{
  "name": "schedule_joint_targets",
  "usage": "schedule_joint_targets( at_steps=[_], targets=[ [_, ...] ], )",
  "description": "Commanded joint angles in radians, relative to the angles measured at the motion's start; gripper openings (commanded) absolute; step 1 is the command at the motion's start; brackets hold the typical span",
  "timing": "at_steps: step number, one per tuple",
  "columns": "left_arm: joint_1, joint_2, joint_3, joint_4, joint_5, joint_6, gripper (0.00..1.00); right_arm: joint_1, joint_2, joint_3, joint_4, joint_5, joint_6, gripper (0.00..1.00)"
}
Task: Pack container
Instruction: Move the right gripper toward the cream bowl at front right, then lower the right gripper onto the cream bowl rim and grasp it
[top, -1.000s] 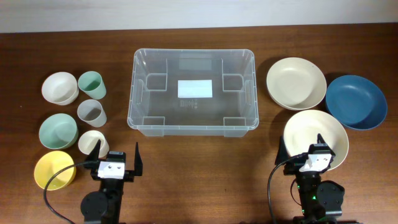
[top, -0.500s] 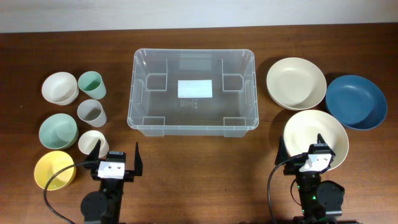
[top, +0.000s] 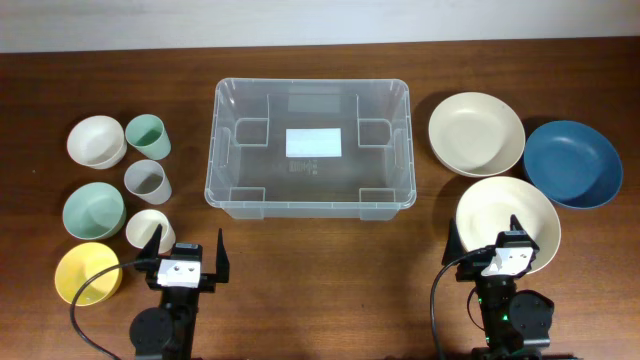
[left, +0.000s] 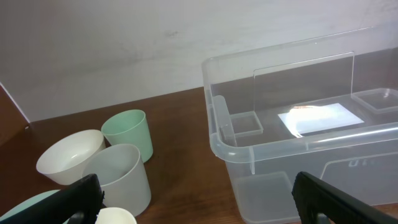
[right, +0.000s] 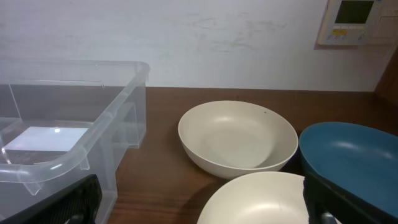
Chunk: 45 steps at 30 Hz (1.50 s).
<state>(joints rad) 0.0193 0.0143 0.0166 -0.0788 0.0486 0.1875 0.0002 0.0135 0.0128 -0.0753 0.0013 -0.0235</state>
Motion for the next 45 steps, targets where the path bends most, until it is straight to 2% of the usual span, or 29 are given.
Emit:
schedule_joint_targets(
  at_steps=[1,7,13,18,23,27,31,34,36,38,41,42,45],
  targets=[
    [0.003,-0.009,-0.008,0.002,0.007,0.012,1.00,0.006,-0.007,-0.007,-0.003,-0.007,0.008,0.99],
    [0.003,-0.009,-0.008,0.002,0.007,0.012,1.00,0.006,-0.007,-0.007,0.005,-0.043,0.244,0.99],
    [0.003,-0.009,-0.008,0.002,0.007,0.012,1.00,0.006,-0.007,0.026,0.043,-0.215,0.249,0.99],
    [0.003,-0.009,-0.008,0.002,0.007,0.012,1.00,0.006,0.007,0.198,-0.031,-0.150,0.193,0.99],
    [0.003,-0.009,-0.008,0.002,0.007,0.012,1.00,0.006,0.156,0.474,-0.255,0.010,0.199,0.99],
    [0.003,-0.009,-0.008,0.002,0.007,0.012,1.00,0.006,0.352,0.729,-0.504,0.119,0.311,0.99],
    [0.003,-0.009,-0.008,0.002,0.007,0.012,1.00,0.006,0.557,0.969,-0.747,0.010,0.317,0.99],
    [0.003,-0.009,-0.008,0.002,0.007,0.012,1.00,0.006,0.661,1.054,-0.855,-0.132,0.317,0.99],
    [0.003,-0.009,-0.008,0.002,0.007,0.012,1.00,0.005,0.720,1.071,-0.866,-0.061,0.319,0.99],
    [0.003,-0.009,-0.008,0.002,0.007,0.012,1.00,0.003,0.756,1.072,-0.888,0.063,0.440,0.99],
    [0.003,-0.009,-0.008,0.002,0.007,0.012,1.00,-0.042,0.811,1.072,-1.022,0.322,0.816,0.99],
    [0.003,-0.009,-0.008,0.002,0.007,0.012,1.00,-0.066,0.824,1.071,-1.057,0.358,0.893,0.99],
    [0.003,-0.009,-0.008,0.002,0.007,0.012,1.00,-0.165,0.849,1.071,-1.106,0.351,1.003,0.99]
  ],
)
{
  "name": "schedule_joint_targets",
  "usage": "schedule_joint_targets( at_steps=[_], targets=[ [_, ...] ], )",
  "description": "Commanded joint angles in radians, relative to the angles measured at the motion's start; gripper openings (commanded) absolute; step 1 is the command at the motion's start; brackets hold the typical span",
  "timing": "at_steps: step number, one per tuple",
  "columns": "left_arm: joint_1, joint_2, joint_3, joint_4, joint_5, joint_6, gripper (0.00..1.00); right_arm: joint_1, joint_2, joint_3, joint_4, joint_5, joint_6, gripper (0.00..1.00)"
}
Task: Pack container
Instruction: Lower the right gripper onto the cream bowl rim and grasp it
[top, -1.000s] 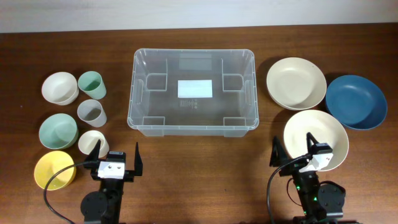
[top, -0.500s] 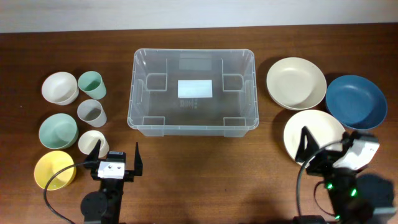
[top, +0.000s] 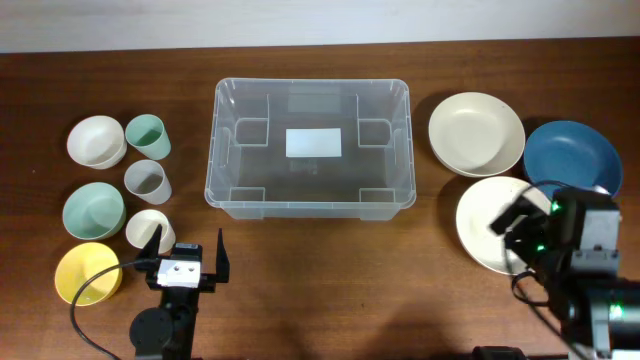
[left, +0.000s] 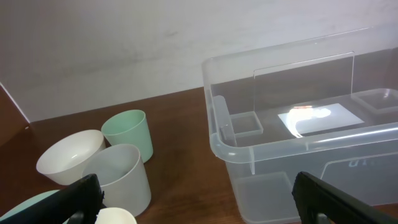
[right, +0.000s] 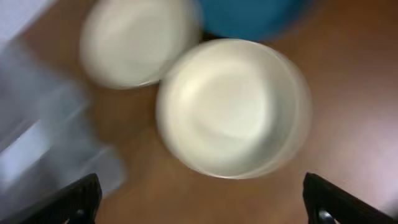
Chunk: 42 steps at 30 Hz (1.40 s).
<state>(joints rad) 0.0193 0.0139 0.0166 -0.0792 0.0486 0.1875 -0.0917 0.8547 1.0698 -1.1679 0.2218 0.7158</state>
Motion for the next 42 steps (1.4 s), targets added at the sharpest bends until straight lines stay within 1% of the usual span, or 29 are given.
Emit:
schedule_joint_targets(
  at_steps=[1,4,7,10,12,15,20,25,30,33,36,42],
  targets=[
    [0.003,-0.009,-0.008,0.002,0.007,0.012,1.00,-0.114,0.014,0.013,-0.014,0.098,0.262,0.99],
    [0.003,-0.009,-0.008,0.002,0.007,0.012,0.99,-0.215,0.045,0.010,-0.036,0.031,0.261,0.99],
    [0.003,-0.009,-0.008,0.002,0.007,0.012,1.00,-0.291,0.095,-0.001,-0.093,0.015,0.212,0.99],
    [0.003,-0.009,-0.008,0.002,0.007,0.012,0.99,-0.348,0.150,-0.040,-0.096,-0.027,0.204,0.99],
    [0.003,-0.009,-0.008,0.002,0.007,0.012,1.00,-0.378,0.181,-0.069,-0.056,-0.082,0.156,0.99],
    [0.003,-0.009,-0.008,0.002,0.007,0.012,1.00,-0.430,0.218,-0.126,0.043,-0.213,0.055,0.99],
    [0.003,-0.009,-0.008,0.002,0.007,0.012,1.00,-0.528,0.244,-0.217,0.163,-0.320,-0.089,0.99],
    [0.003,-0.009,-0.008,0.002,0.007,0.012,1.00,-0.649,0.275,-0.288,0.243,-0.419,-0.207,0.99],
    [0.003,-0.009,-0.008,0.002,0.007,0.012,0.99,-0.673,0.331,-0.308,0.296,-0.429,-0.257,0.99],
    [0.003,-0.009,-0.008,0.002,0.007,0.012,1.00,-0.673,0.373,-0.308,0.328,-0.436,-0.256,0.89],
    [0.003,-0.009,-0.008,0.002,0.007,0.012,1.00,-0.673,0.423,-0.308,0.369,-0.436,-0.256,0.86],
    [0.003,-0.009,-0.008,0.002,0.007,0.012,1.00,-0.673,0.547,-0.308,0.415,-0.436,-0.256,0.86]
  ],
)
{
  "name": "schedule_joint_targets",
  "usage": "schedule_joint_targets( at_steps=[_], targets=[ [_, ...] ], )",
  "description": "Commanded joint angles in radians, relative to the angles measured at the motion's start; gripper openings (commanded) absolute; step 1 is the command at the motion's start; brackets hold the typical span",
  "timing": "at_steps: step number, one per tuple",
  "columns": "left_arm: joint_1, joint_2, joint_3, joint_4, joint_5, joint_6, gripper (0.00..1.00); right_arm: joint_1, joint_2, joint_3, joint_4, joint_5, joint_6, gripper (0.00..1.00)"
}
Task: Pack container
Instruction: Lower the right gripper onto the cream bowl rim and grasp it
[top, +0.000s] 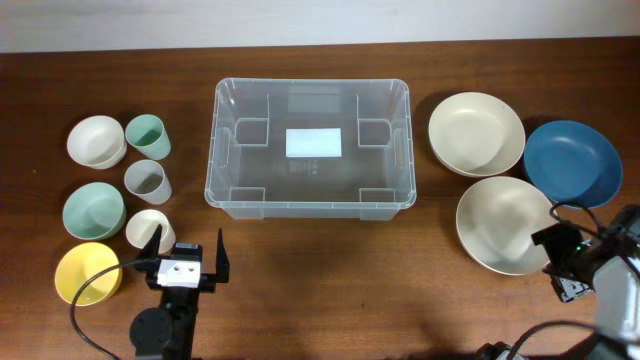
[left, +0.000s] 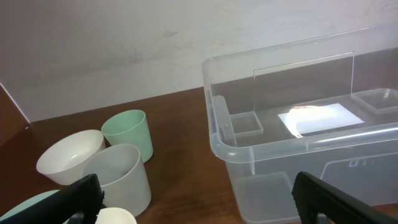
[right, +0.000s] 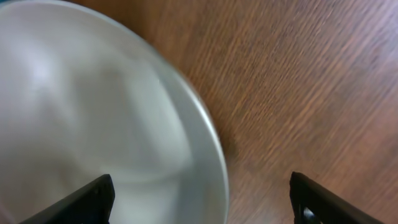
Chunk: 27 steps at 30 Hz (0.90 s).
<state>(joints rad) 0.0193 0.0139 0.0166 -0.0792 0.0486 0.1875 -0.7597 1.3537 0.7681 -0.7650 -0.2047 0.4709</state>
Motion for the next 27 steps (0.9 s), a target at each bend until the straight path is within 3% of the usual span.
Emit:
schedule_joint_targets(
  at_steps=[1,14,23,27],
  targets=[
    [0.003,-0.009,-0.008,0.002,0.007,0.012,1.00,-0.005,0.071,-0.006,0.022,-0.010,-0.011,0.86],
    [0.003,-0.009,-0.008,0.002,0.007,0.012,1.00,-0.005,0.179,-0.006,0.099,-0.009,-0.011,0.66],
    [0.003,-0.009,-0.008,0.002,0.007,0.012,1.00,-0.005,0.180,-0.006,0.131,0.006,-0.011,0.29],
    [0.002,-0.009,-0.008,0.002,0.007,0.012,1.00,-0.005,0.180,-0.006,0.133,0.006,-0.011,0.21]
  ],
)
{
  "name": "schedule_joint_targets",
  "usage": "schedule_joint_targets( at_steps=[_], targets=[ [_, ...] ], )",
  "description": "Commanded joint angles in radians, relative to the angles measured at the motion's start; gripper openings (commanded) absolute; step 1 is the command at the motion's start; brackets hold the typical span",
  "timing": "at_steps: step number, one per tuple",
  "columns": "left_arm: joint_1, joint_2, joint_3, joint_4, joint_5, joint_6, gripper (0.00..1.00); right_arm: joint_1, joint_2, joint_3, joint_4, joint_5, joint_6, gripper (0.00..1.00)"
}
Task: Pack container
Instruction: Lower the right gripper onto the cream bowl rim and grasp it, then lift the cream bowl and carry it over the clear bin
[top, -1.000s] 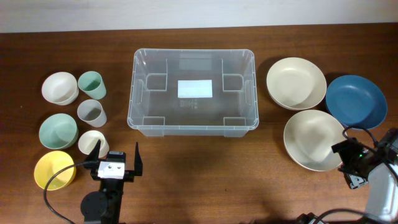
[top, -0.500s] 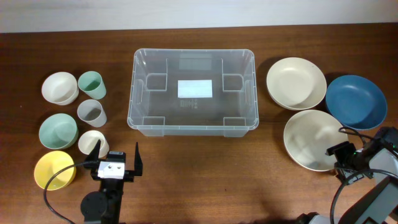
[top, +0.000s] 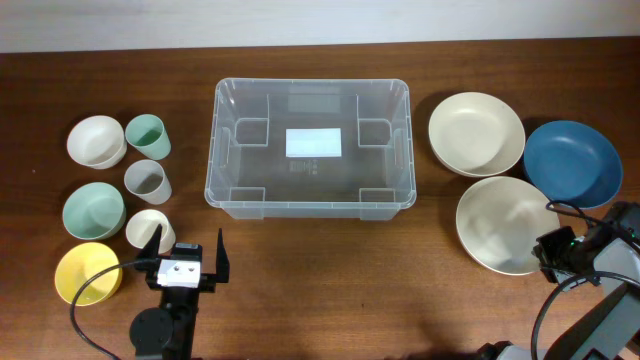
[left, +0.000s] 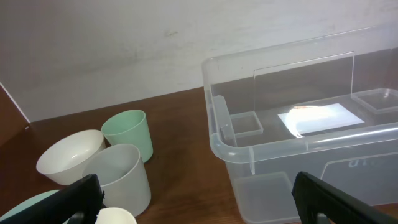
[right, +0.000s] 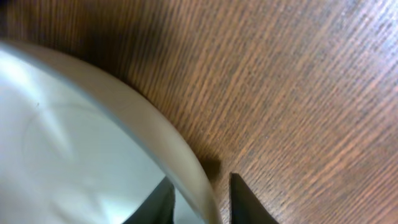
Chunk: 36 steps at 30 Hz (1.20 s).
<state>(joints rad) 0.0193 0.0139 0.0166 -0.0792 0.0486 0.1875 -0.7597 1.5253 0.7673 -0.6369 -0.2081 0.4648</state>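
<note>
The clear plastic container (top: 212, 150) stands open at the table's middle; in the left wrist view the container (left: 249, 149) is ahead to the right. At its right lie two cream bowls, one far (top: 476, 133) and one near (top: 505, 225), and a blue bowl (top: 572, 163). My right gripper (top: 552, 247) is at the near cream bowl's right rim. In the right wrist view, the gripper (right: 202, 186) has one finger inside the bowl (right: 74, 143) and one outside, shut on the rim. My left gripper (top: 183, 250) stands open at the front left, holding nothing.
At the left stand a white bowl (top: 96, 140), a green cup (top: 146, 135), a grey cup (top: 146, 181), a green bowl (top: 93, 210), a cream cup (top: 148, 228) and a yellow bowl (top: 85, 272). A pale wall rises behind the table.
My right gripper's fingers were wide apart over the near cream bowl's right rim; now they are close together with the rim between them. The left arm has not moved.
Both grippers first rested open at the front edge, the right one just before the near cream bowl. Then the right gripper was high over that bowl, looking down. Then it was low at the bowl's right rim, still open. Now it grips the rim.
</note>
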Motion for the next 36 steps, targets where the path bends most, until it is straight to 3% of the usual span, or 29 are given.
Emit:
schedule_joint_targets(
  at_steps=[1,9,13,29,36],
  targets=[
    [0.003,-0.009,-0.008,0.002,0.007,0.012,0.99,-0.005,0.008,-0.005,0.003,0.010,-0.005,0.19],
    [0.003,-0.009,-0.008,0.002,0.007,0.012,0.99,-0.005,0.008,-0.042,0.023,0.010,-0.005,0.13],
    [0.003,-0.009,-0.008,0.002,0.007,0.012,1.00,-0.005,0.008,-0.049,0.024,0.009,-0.005,0.04],
    [0.003,-0.009,-0.008,0.002,0.007,0.012,1.00,-0.008,-0.002,-0.049,-0.038,-0.098,-0.024,0.04],
    [0.003,-0.009,-0.008,0.002,0.007,0.012,1.00,-0.011,-0.120,-0.011,-0.132,-0.163,-0.051,0.04]
  ],
)
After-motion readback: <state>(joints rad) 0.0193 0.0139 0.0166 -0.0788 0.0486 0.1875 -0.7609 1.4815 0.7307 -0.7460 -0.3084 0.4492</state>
